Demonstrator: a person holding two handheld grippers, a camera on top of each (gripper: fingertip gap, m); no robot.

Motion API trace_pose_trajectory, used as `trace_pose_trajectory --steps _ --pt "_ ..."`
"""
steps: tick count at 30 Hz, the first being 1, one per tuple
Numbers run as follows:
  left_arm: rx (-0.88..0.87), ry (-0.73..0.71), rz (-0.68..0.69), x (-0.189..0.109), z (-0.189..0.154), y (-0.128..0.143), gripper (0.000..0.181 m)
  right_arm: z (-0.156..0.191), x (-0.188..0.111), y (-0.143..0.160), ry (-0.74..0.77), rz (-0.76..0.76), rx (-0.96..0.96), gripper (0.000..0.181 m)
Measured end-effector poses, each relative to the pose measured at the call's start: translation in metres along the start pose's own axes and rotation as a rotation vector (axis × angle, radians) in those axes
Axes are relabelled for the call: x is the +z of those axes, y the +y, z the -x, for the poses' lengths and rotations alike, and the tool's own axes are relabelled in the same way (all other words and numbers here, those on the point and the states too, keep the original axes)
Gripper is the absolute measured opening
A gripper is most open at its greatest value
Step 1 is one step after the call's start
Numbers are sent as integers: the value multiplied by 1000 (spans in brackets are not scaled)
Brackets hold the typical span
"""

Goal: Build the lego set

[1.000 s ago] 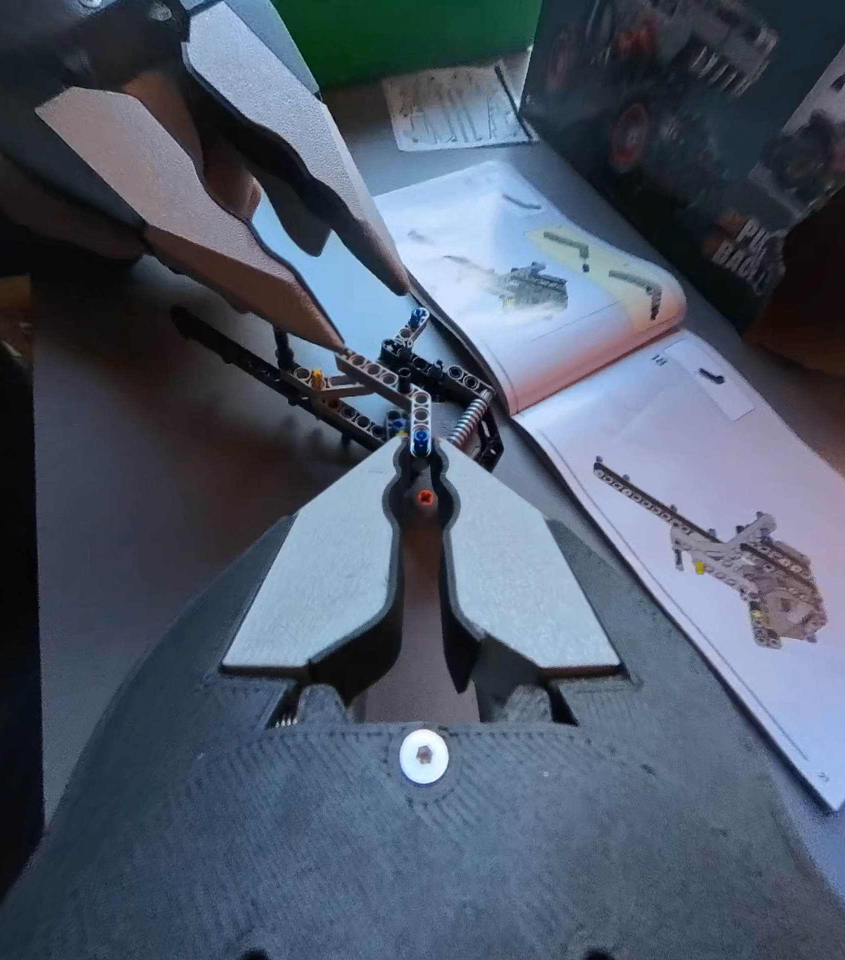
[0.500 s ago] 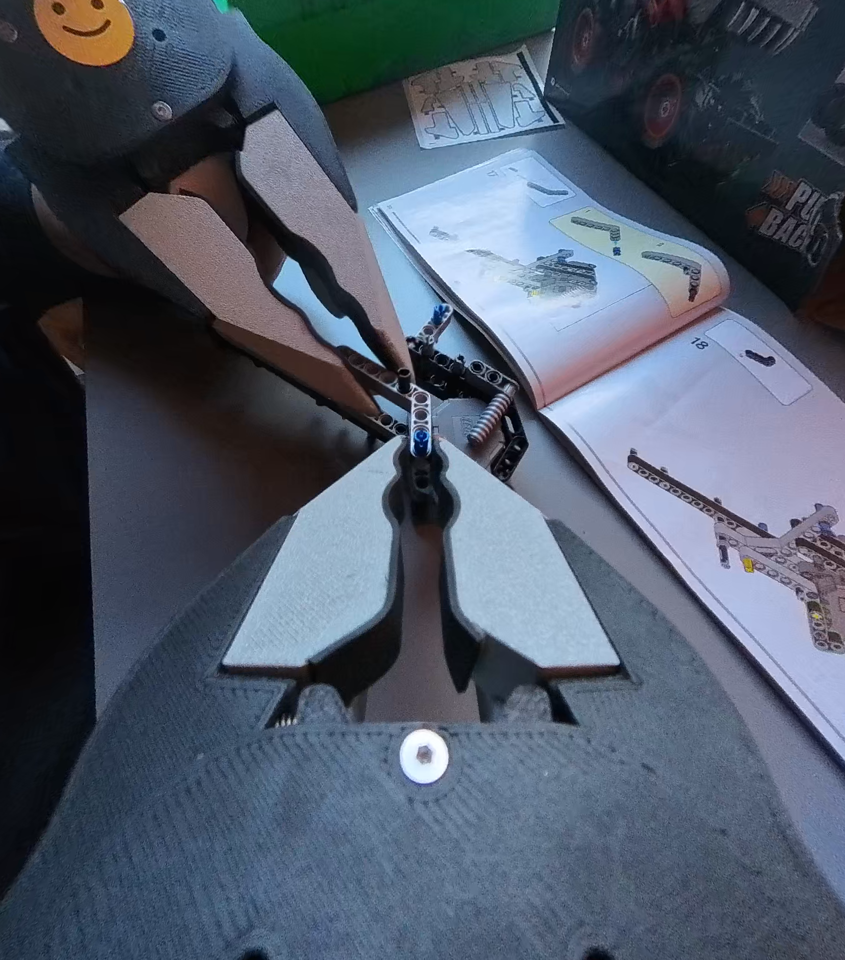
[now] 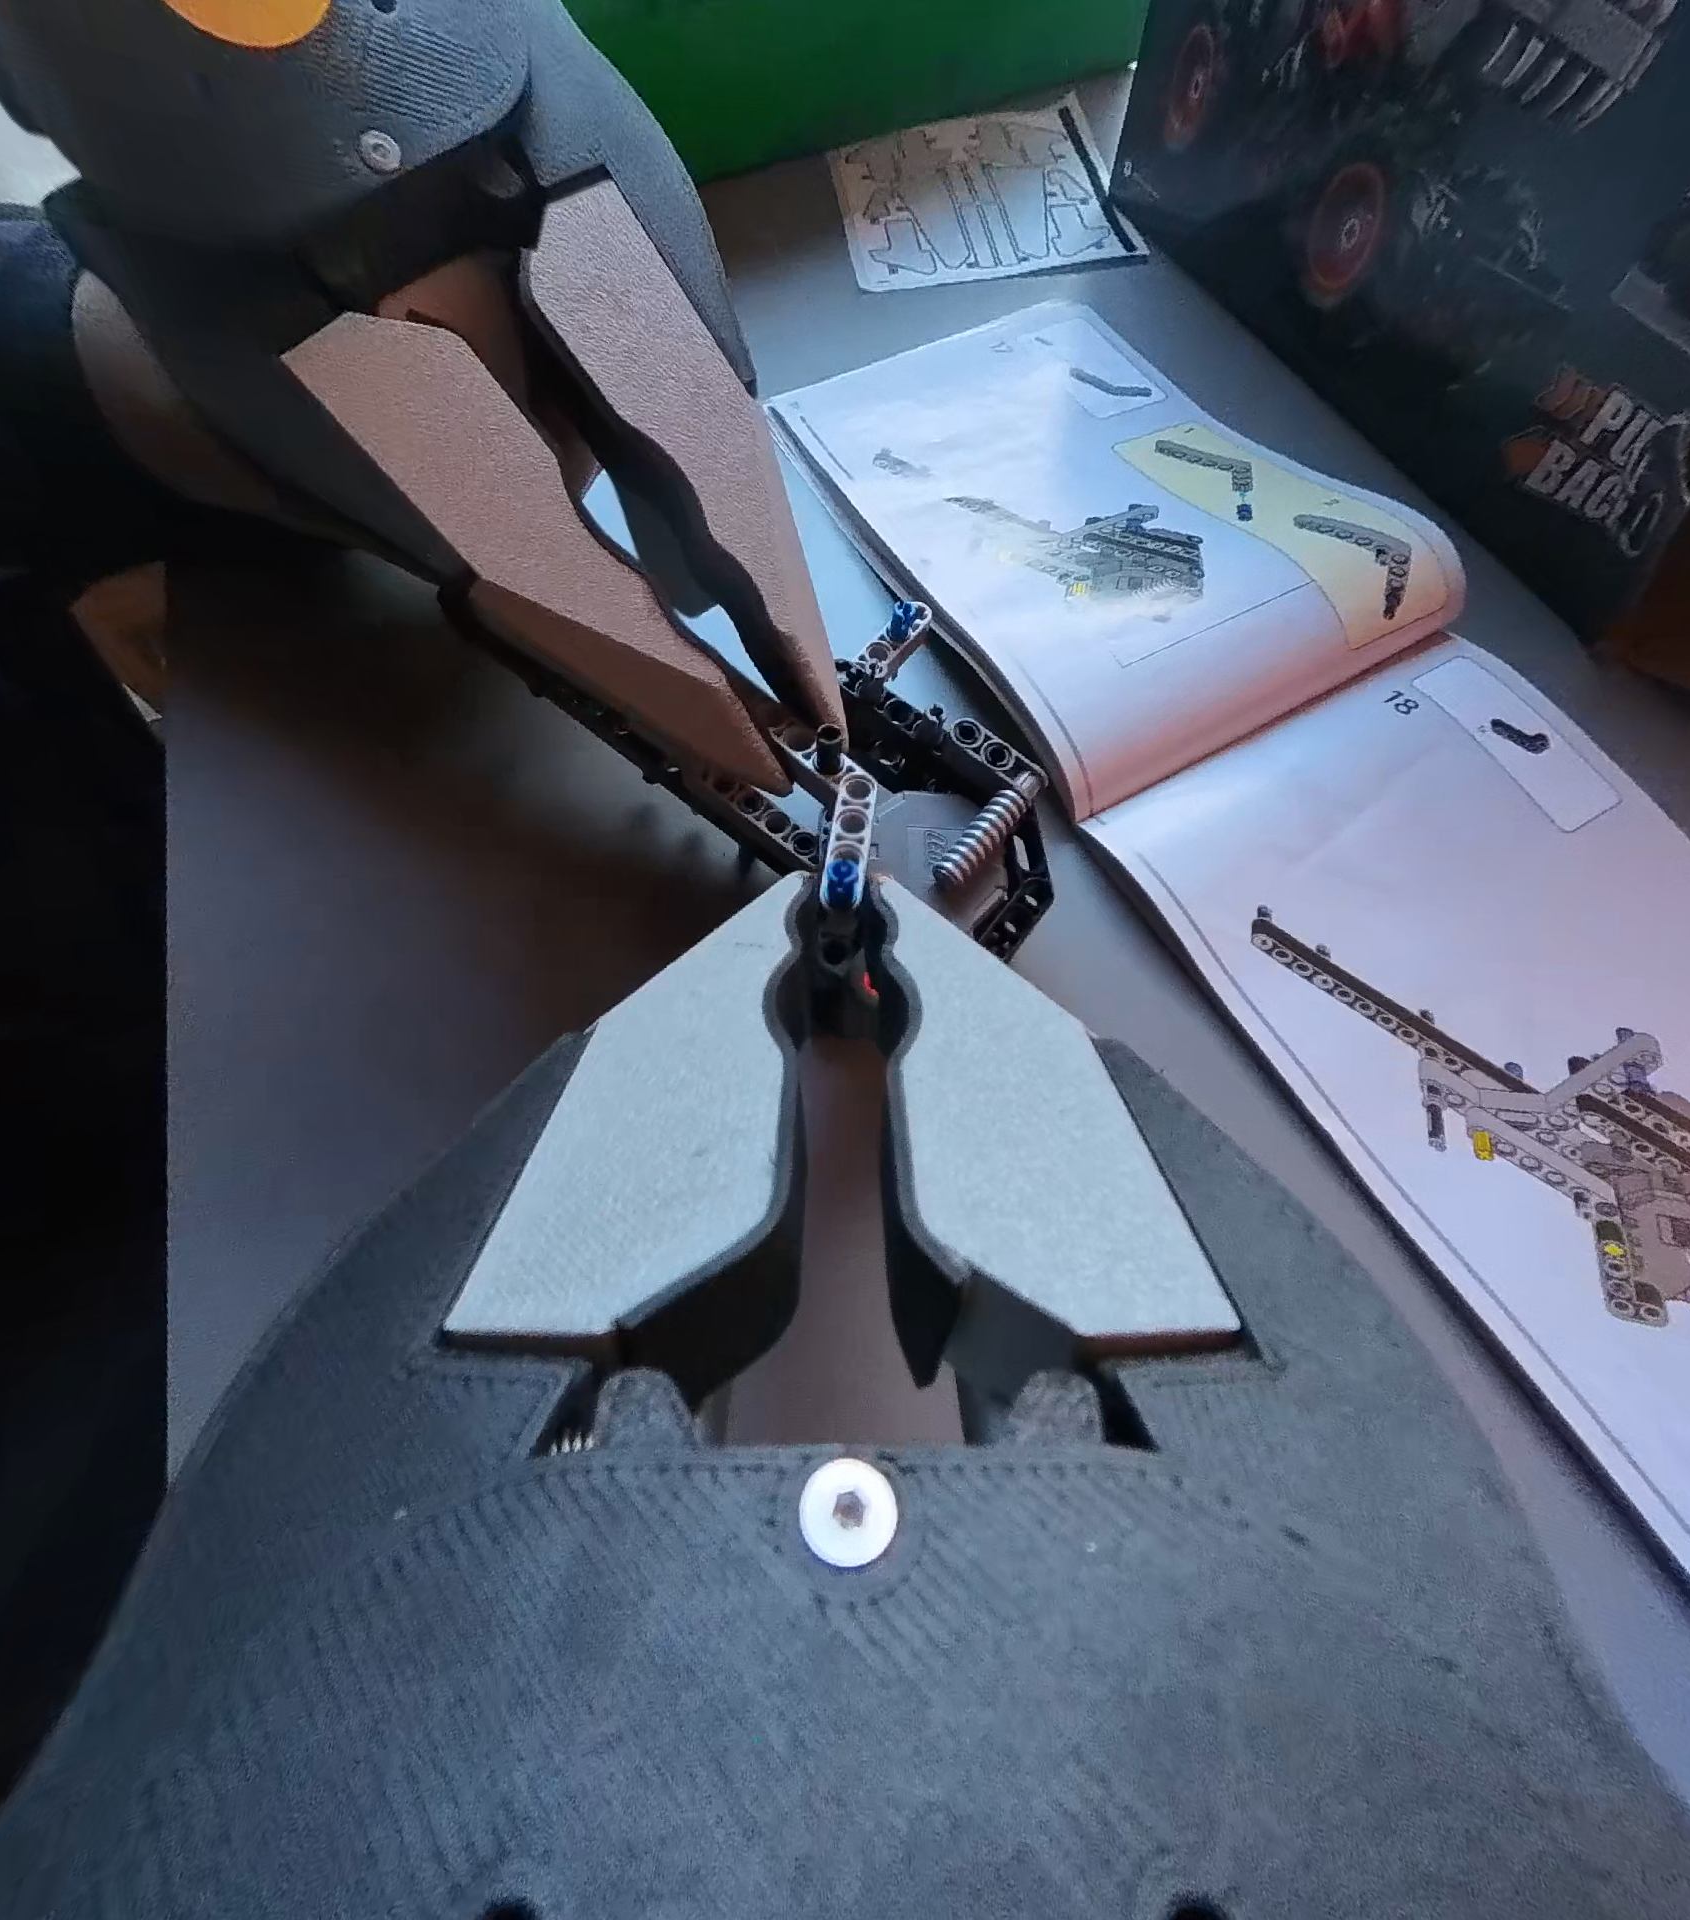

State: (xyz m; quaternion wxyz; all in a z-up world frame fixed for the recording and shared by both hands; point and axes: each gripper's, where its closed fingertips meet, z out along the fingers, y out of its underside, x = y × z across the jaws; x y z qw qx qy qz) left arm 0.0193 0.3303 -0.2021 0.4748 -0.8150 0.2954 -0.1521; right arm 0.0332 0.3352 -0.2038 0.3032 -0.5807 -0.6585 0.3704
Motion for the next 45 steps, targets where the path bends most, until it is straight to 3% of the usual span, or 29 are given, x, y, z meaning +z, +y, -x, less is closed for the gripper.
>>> trace_pose_trajectory --steps 26,33,45 --pt "-31 53 20 -1 -1 3 13 3 2 4 -46 20 29 5" --pt "-75 178 81 -2 -3 8 14 2 6 6 -74 26 74 5" --pt "-61 245 123 -15 13 -4 13 1 5 4 -60 29 58 5"
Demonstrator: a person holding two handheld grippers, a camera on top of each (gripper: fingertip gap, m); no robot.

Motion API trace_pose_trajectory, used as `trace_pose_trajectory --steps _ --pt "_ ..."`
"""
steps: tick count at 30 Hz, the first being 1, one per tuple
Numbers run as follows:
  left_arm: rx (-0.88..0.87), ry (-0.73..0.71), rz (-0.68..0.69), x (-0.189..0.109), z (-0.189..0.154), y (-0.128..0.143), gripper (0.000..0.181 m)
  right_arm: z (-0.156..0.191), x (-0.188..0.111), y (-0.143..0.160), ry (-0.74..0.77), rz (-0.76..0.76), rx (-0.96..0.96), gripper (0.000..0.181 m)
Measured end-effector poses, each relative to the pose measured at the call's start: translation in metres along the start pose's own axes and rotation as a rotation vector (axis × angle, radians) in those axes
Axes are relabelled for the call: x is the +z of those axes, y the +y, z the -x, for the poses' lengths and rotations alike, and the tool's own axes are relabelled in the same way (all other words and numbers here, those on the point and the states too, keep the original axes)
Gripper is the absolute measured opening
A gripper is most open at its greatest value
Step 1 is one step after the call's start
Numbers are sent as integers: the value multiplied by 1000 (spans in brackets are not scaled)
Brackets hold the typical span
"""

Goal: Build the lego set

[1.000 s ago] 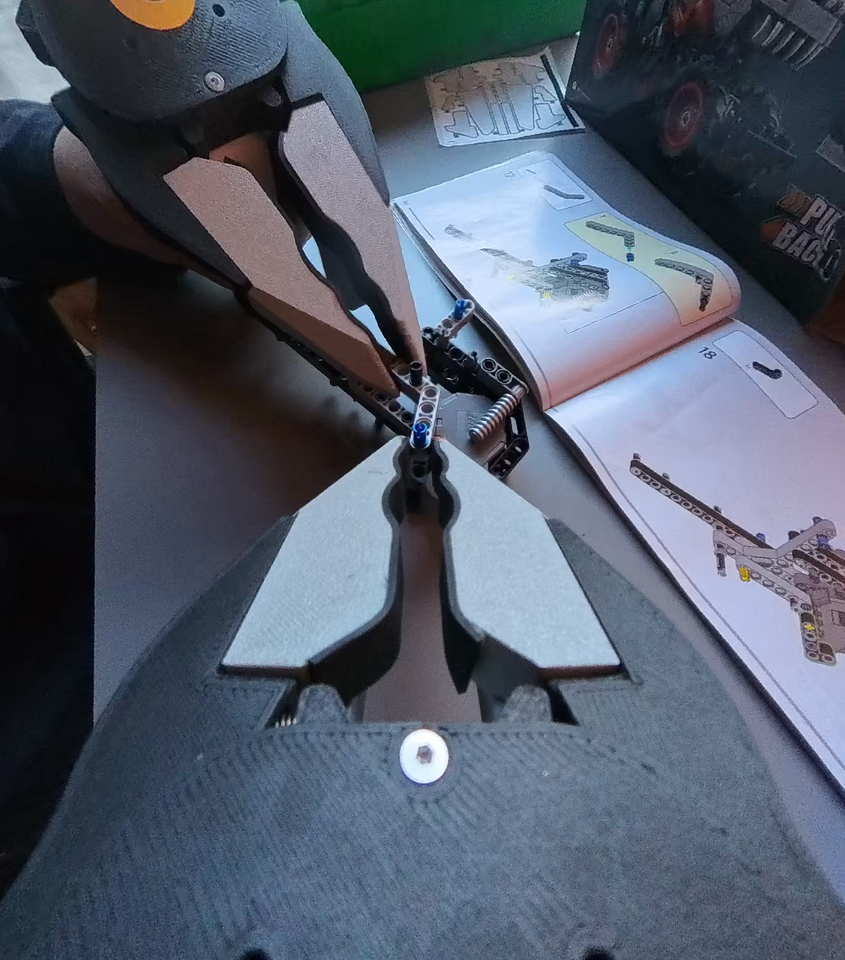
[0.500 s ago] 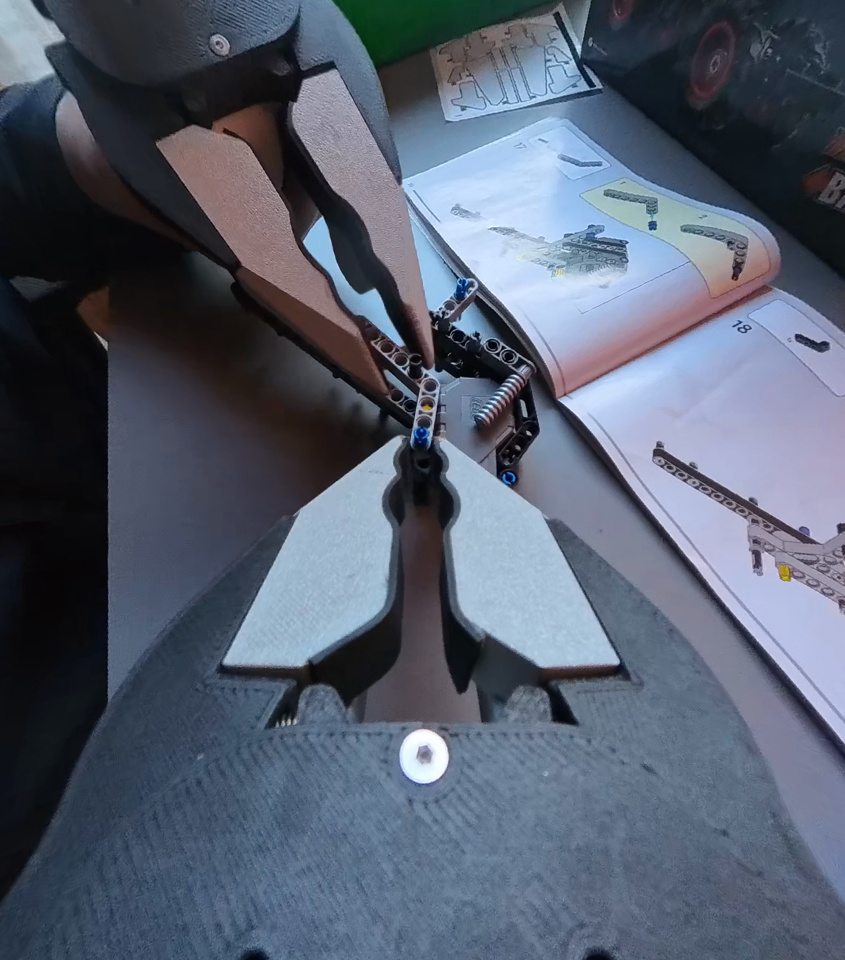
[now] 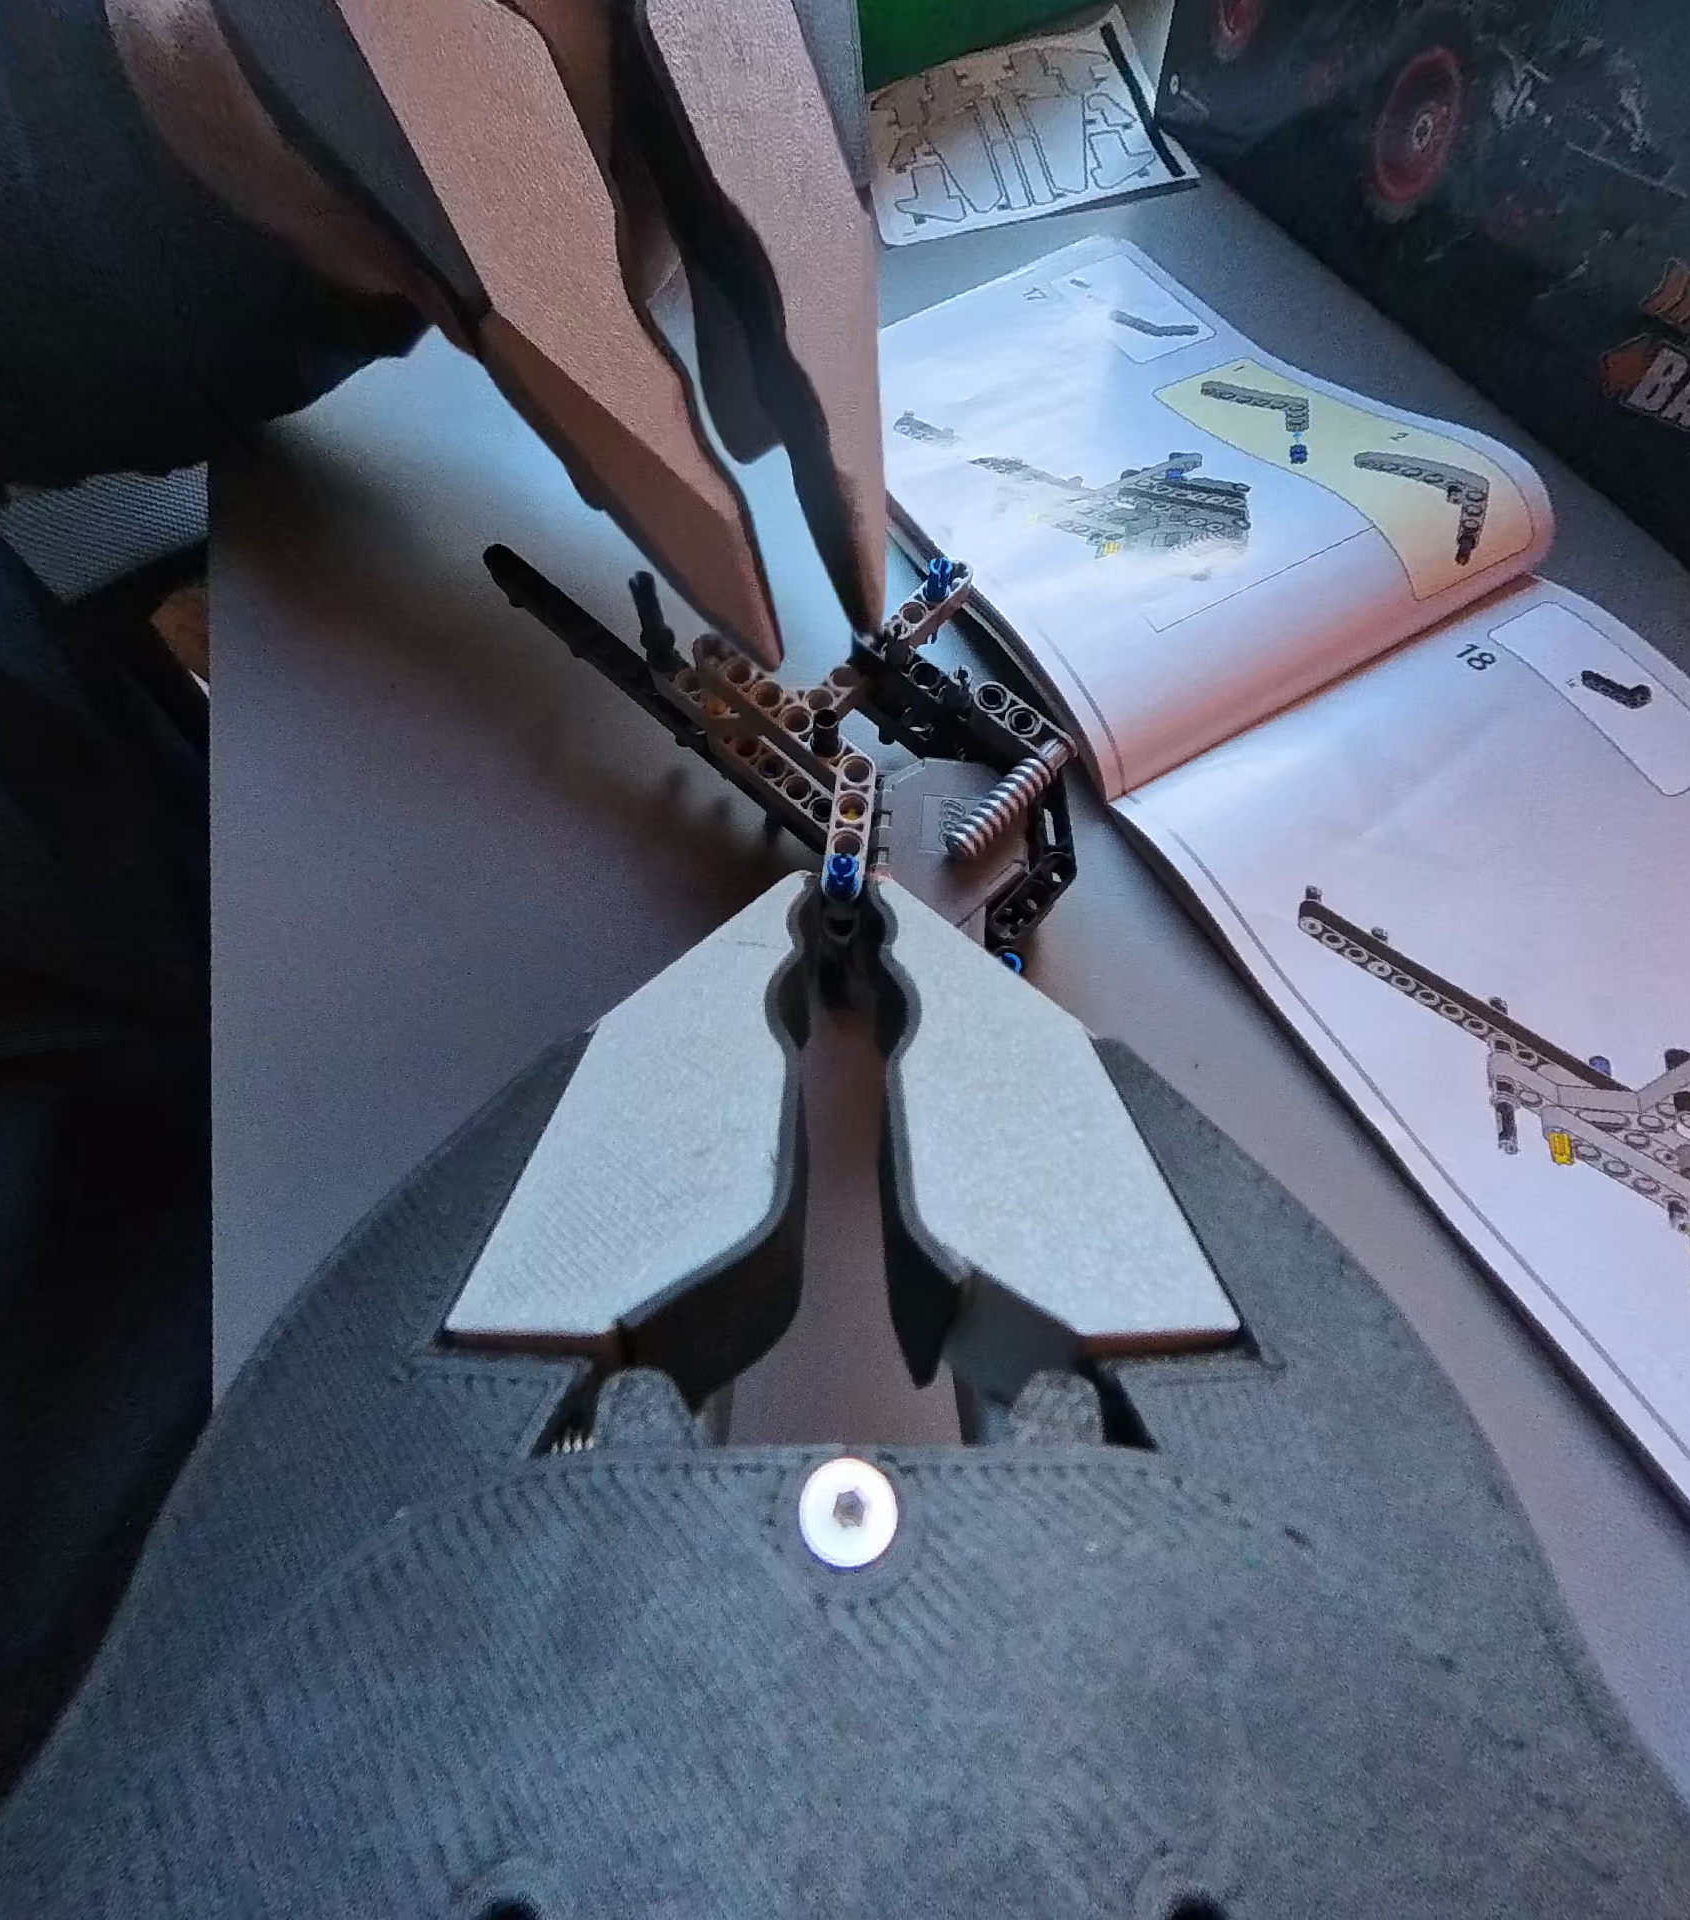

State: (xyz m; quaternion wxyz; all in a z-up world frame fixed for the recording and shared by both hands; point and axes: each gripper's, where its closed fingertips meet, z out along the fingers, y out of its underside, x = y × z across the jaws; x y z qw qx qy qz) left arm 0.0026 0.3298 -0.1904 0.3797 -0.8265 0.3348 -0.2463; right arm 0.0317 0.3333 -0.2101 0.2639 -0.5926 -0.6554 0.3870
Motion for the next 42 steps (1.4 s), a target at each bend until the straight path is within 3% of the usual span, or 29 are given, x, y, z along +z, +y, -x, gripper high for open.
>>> trace_pose_trajectory --steps 5,11,20,35,38,42 --pt "29 5 57 8 1 4 10 0 1 1 9 8 -6 5" --pt "-2 25 12 -4 5 -1 7 0 0 0 6 2 0 5" --pt "-56 162 30 -10 -17 11 8 1 1 1 -3 6 6 4" --pt "-64 172 63 -10 -24 17 12 3 2 1 -11 6 -6 4" --pt "-59 166 67 -8 -25 17 1 4 1 1 -2 12 -25 5" --pt "-41 141 69 -8 -24 18 0 4 2 2 16 20 -56 5"
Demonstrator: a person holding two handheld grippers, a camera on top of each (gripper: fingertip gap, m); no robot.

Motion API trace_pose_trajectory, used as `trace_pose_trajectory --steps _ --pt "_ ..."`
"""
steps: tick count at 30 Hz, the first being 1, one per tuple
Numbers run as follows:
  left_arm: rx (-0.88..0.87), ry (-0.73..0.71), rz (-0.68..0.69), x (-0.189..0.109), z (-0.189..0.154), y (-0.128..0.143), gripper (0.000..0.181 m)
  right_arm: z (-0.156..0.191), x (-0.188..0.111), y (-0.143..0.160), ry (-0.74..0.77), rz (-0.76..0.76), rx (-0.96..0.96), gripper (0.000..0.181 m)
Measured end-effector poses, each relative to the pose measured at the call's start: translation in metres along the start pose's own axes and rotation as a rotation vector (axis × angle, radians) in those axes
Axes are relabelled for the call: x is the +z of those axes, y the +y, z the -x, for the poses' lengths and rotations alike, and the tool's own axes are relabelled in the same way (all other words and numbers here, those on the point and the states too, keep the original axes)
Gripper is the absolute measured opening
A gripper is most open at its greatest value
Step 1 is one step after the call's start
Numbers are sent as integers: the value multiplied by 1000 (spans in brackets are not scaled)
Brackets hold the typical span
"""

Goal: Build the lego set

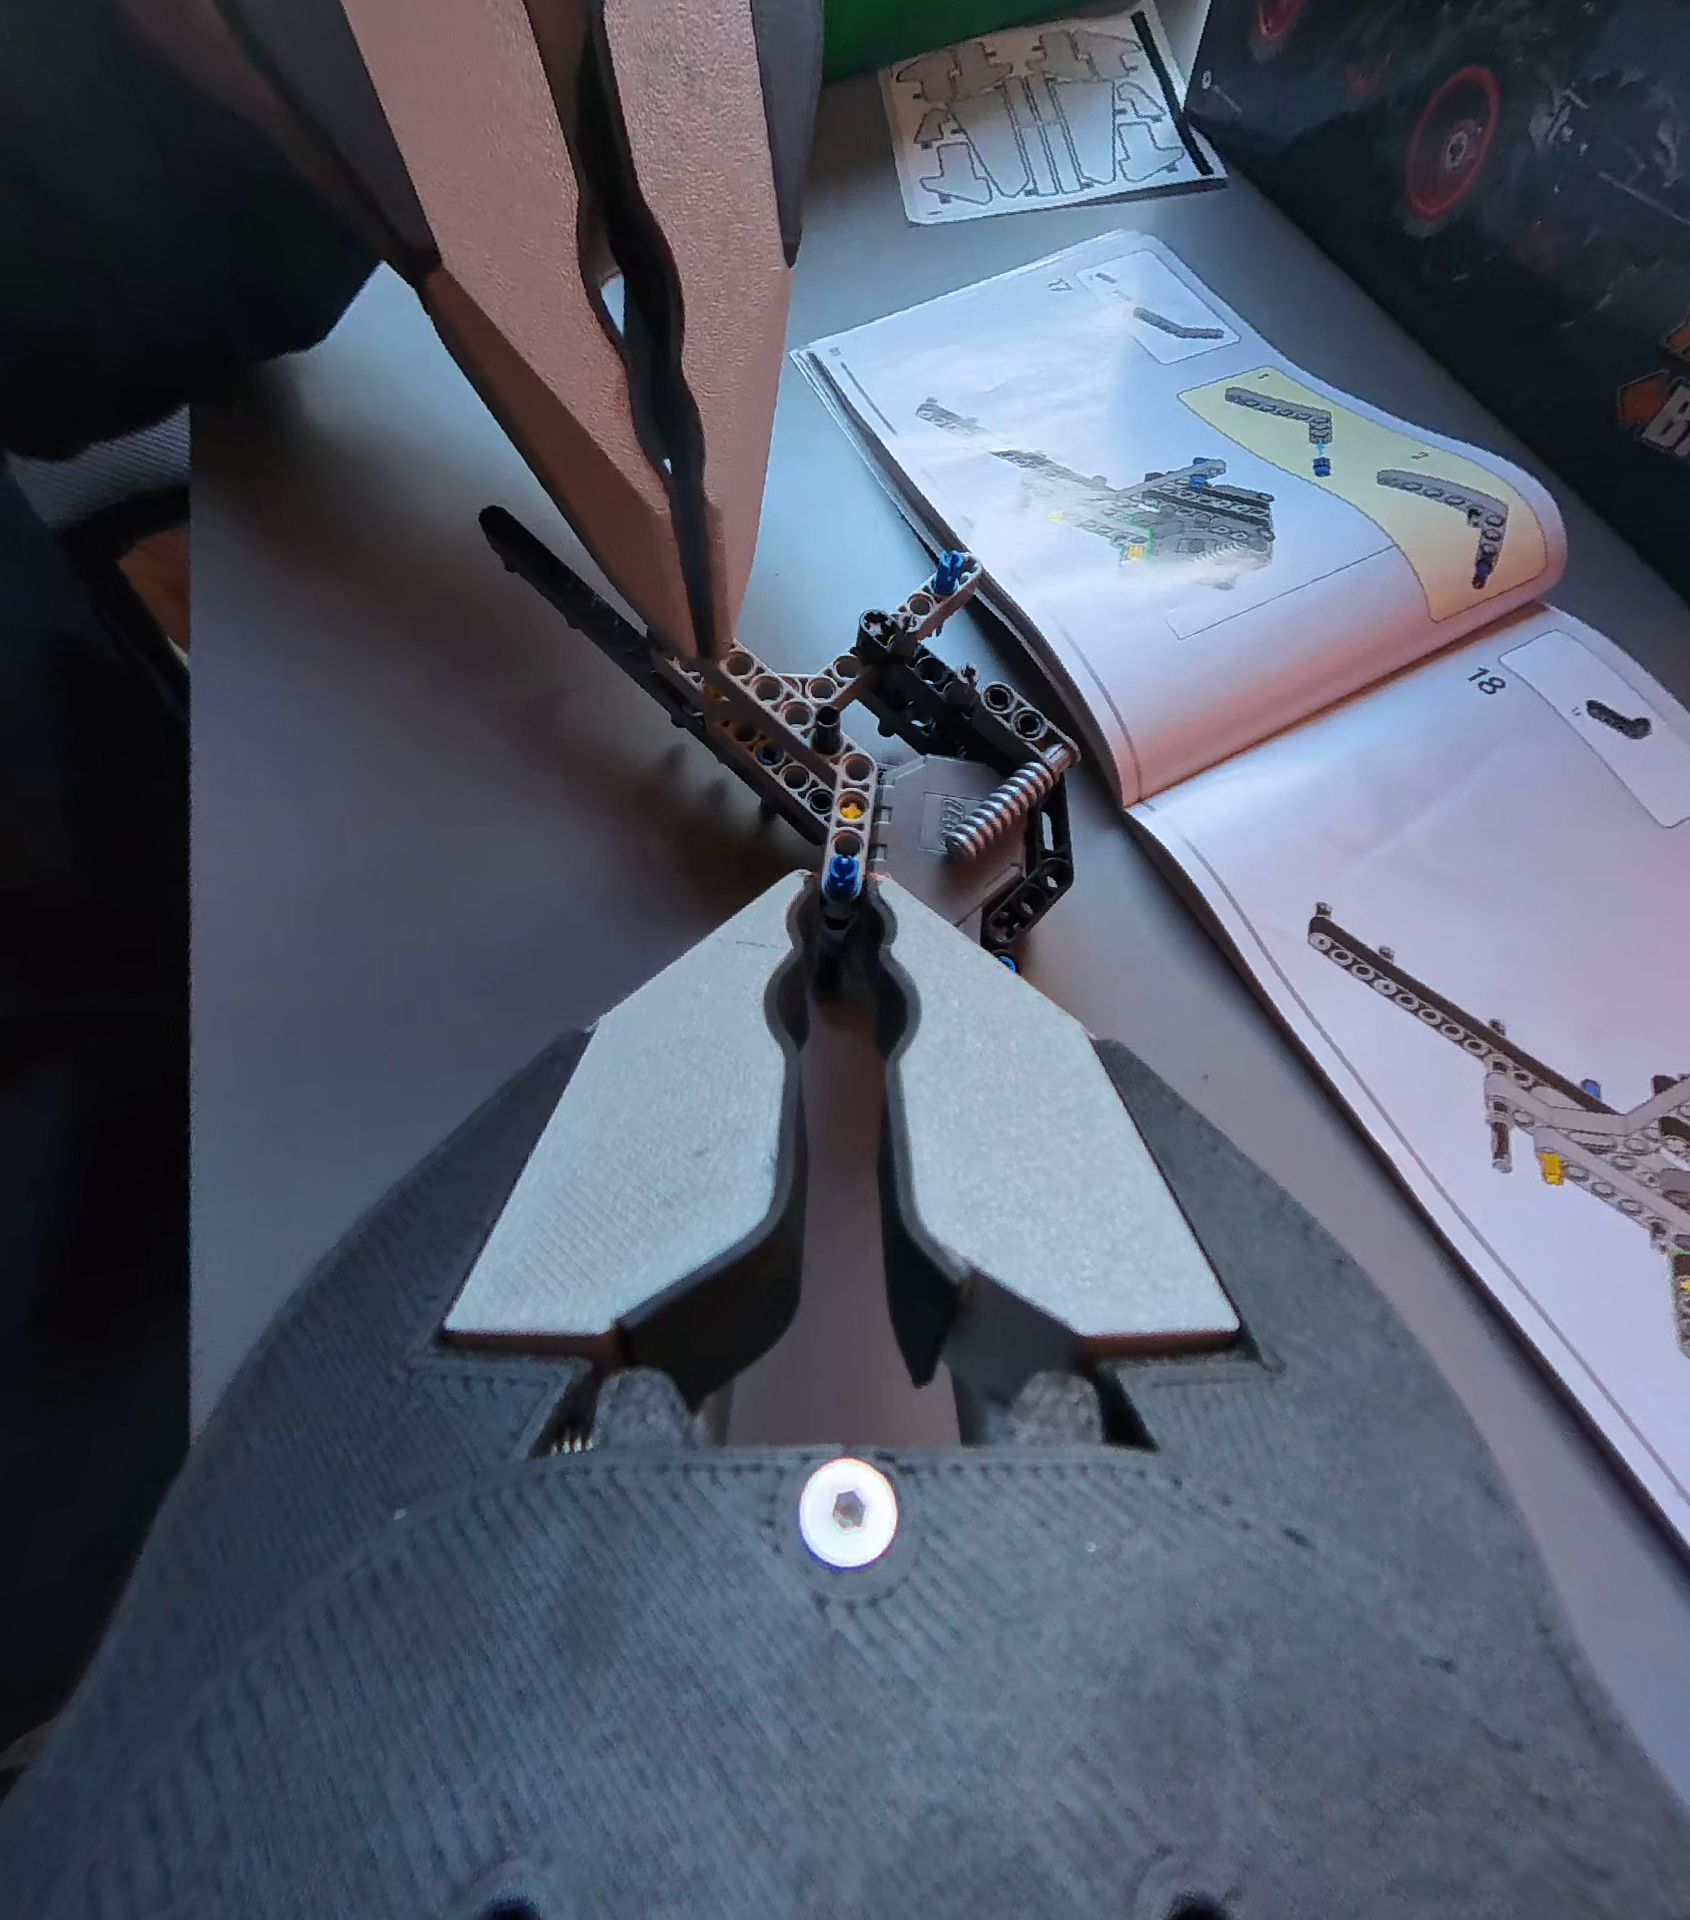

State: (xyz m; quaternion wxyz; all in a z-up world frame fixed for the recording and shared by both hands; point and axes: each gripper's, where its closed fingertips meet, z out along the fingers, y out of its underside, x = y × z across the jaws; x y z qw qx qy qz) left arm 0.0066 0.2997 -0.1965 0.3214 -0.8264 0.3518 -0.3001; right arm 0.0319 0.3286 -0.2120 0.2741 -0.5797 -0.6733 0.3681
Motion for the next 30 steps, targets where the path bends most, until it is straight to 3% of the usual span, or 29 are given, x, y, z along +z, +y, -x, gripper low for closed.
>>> trace_pose_trajectory --steps 30 --pt "66 -108 18 8 4 -5 4 2 2 -1 14 5 -20 5"
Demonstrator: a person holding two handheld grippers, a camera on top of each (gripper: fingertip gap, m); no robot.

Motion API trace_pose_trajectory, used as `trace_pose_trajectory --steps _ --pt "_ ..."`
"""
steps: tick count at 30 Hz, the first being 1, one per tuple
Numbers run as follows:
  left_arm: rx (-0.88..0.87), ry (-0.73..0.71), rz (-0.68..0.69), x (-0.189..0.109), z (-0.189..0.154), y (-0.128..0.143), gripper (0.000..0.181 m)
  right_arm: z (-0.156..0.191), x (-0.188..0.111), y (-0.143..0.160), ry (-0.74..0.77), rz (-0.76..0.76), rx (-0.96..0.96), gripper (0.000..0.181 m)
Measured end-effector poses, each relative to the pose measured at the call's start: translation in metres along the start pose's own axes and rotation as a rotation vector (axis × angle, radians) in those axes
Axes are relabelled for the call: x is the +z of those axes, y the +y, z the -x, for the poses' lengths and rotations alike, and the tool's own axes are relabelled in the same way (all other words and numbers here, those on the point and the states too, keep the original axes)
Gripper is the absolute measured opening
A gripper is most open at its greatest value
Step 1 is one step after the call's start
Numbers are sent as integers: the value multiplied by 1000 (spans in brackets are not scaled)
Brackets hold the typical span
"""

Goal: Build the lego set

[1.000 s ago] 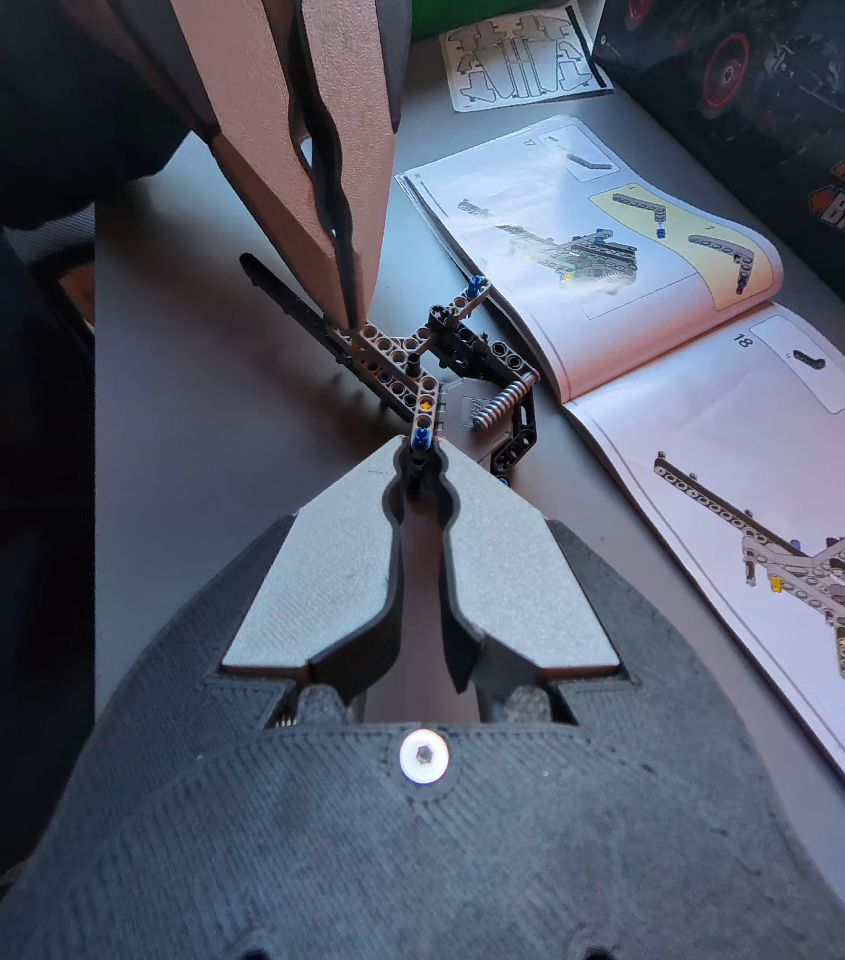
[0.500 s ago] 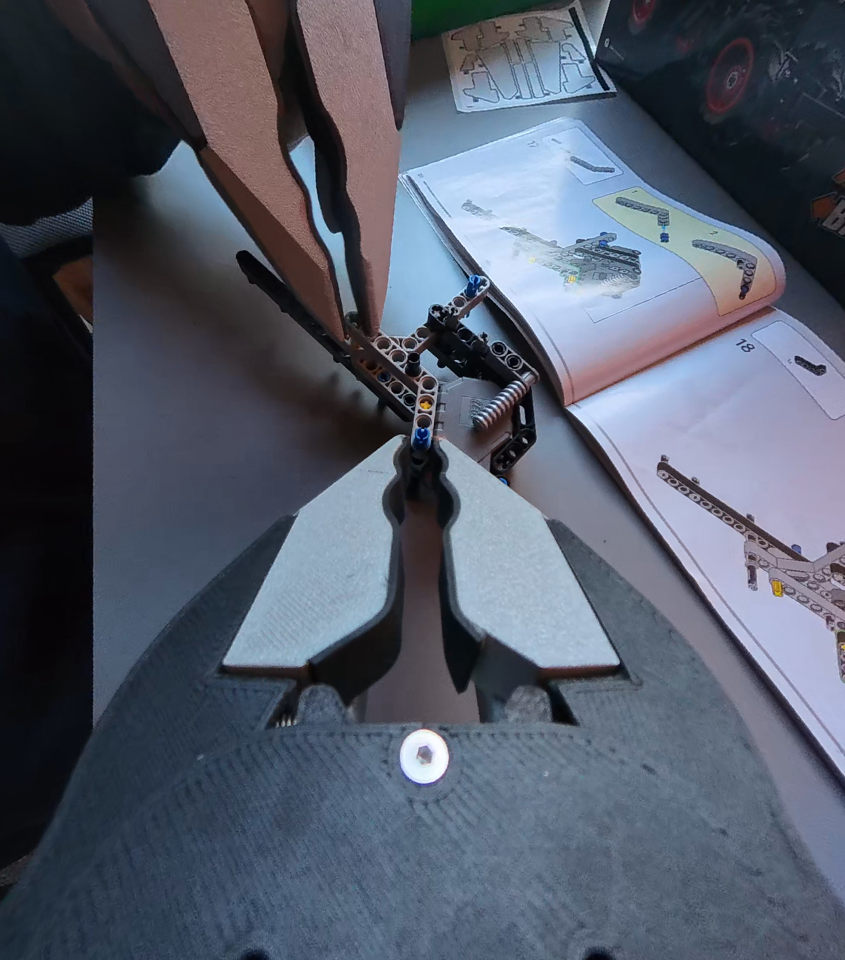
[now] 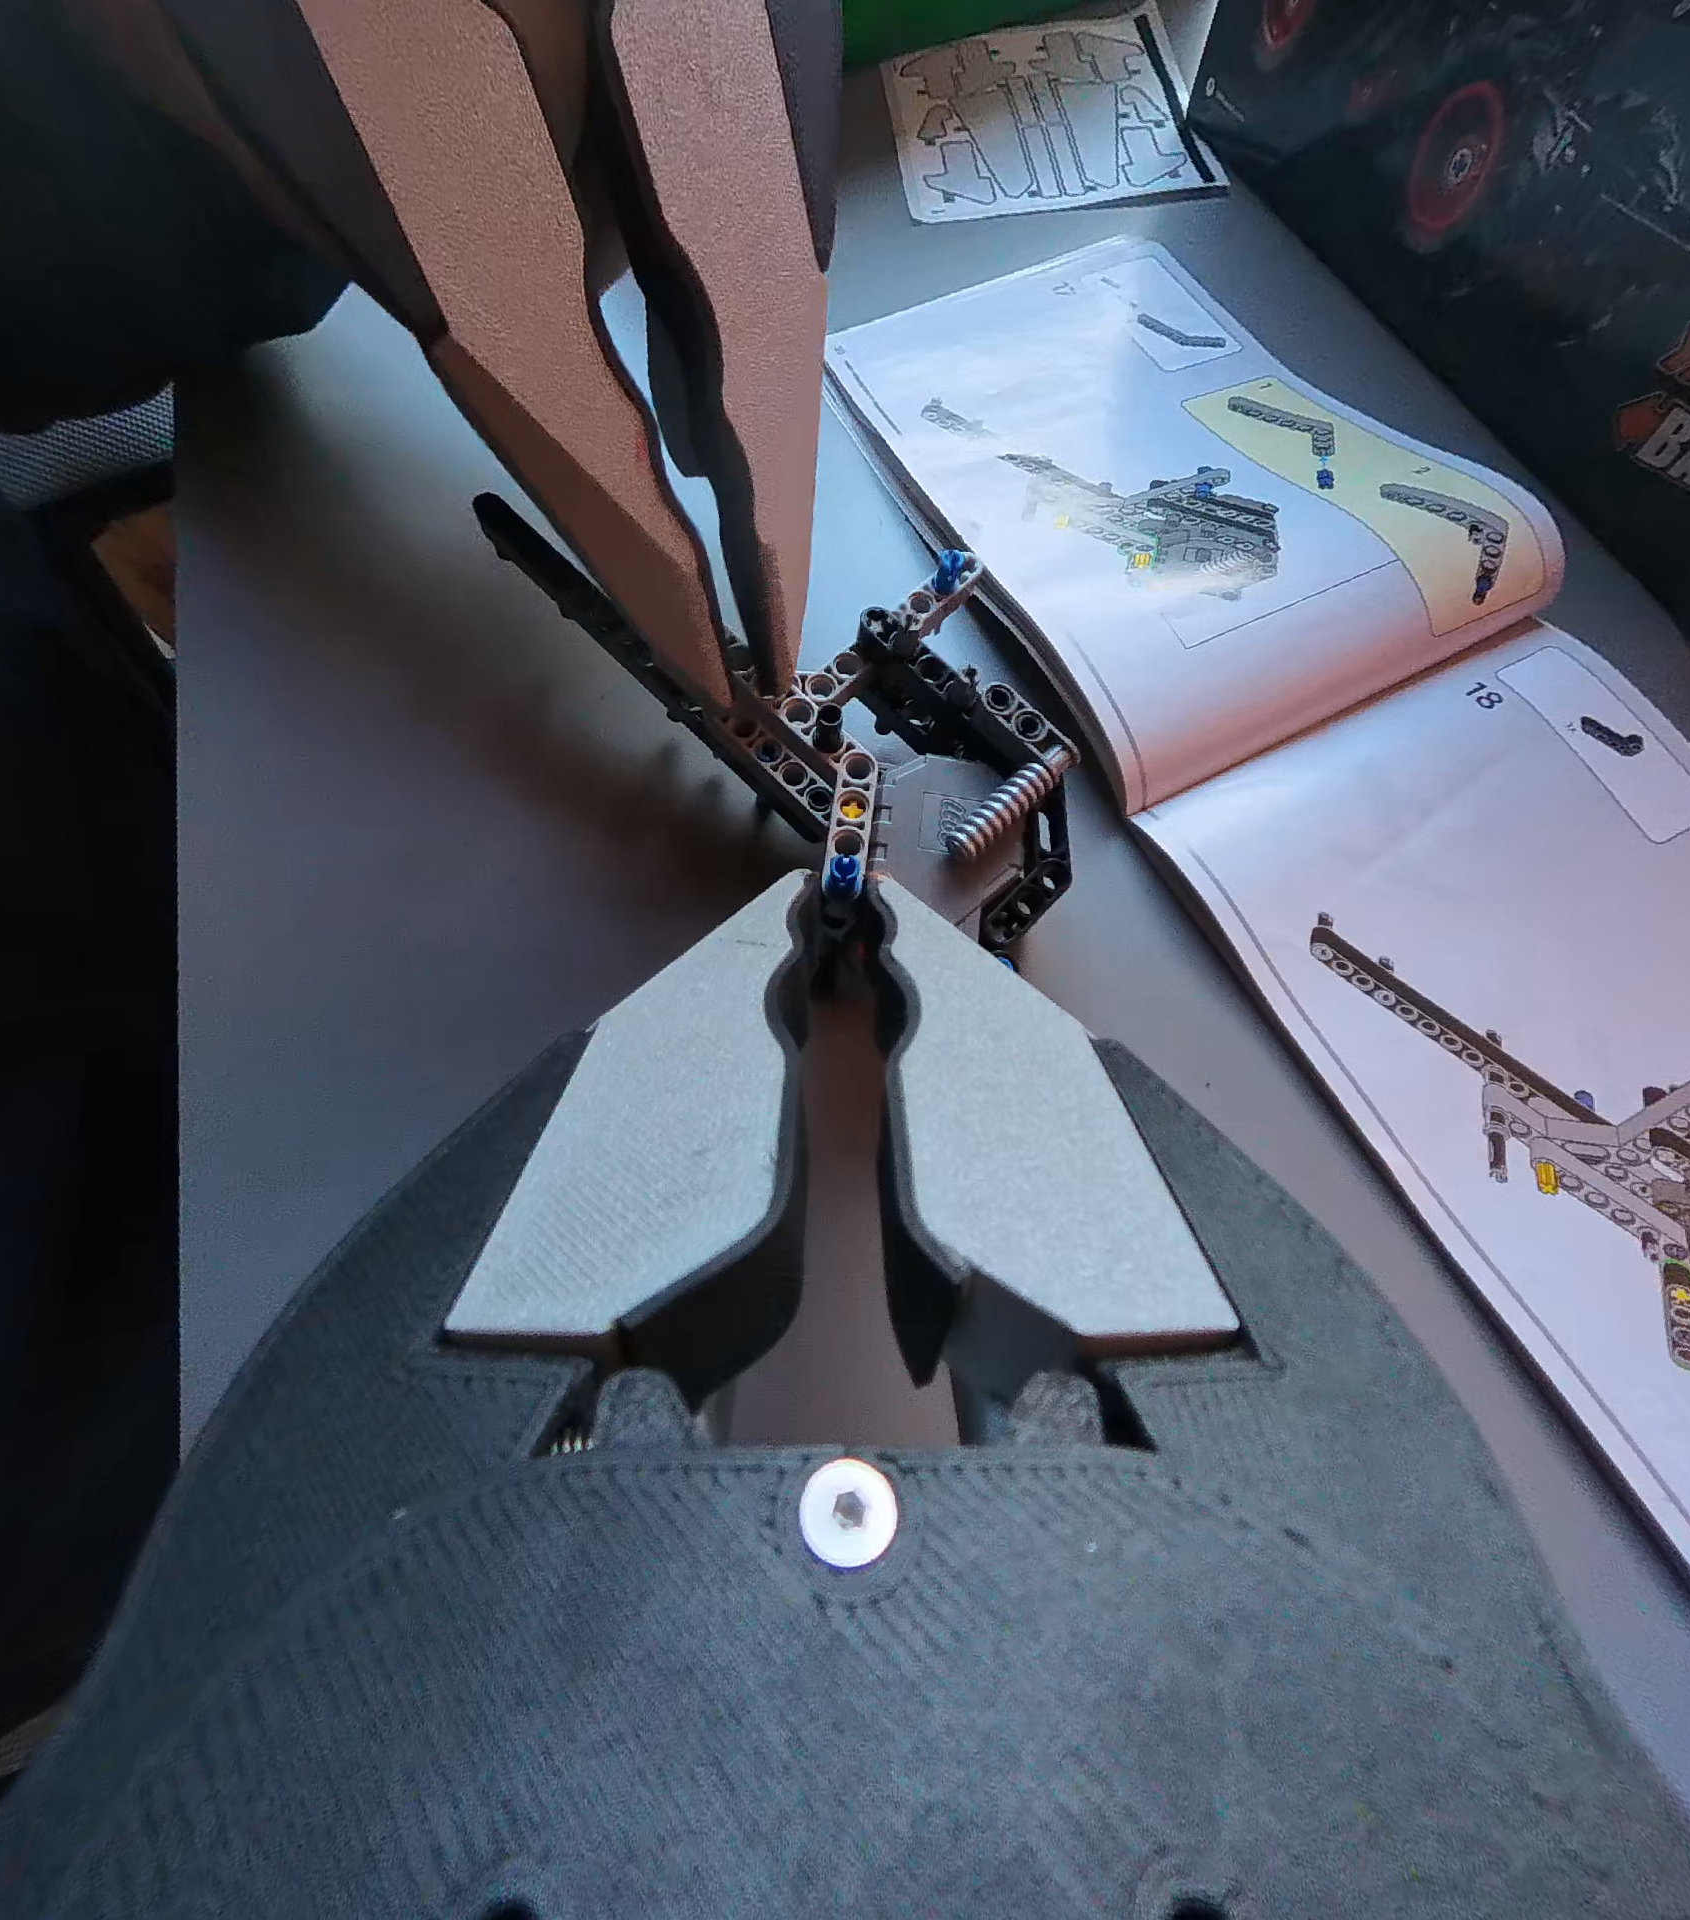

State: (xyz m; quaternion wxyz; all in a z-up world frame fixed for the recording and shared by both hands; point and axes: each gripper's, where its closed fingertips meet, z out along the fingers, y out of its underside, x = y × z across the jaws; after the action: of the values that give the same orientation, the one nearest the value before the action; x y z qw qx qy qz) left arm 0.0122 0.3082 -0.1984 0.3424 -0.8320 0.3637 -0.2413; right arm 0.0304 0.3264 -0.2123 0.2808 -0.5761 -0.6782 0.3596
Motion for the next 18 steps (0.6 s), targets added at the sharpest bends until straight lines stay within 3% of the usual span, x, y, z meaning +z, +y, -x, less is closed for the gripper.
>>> trace_pose_trajectory --steps 5,18 --pt "-8 -26 23 3 6 4 11 0 0 0 -1 0 4 5" --pt "-12 -25 39 9 6 5 10 0 0 0 8 4 -2 5"
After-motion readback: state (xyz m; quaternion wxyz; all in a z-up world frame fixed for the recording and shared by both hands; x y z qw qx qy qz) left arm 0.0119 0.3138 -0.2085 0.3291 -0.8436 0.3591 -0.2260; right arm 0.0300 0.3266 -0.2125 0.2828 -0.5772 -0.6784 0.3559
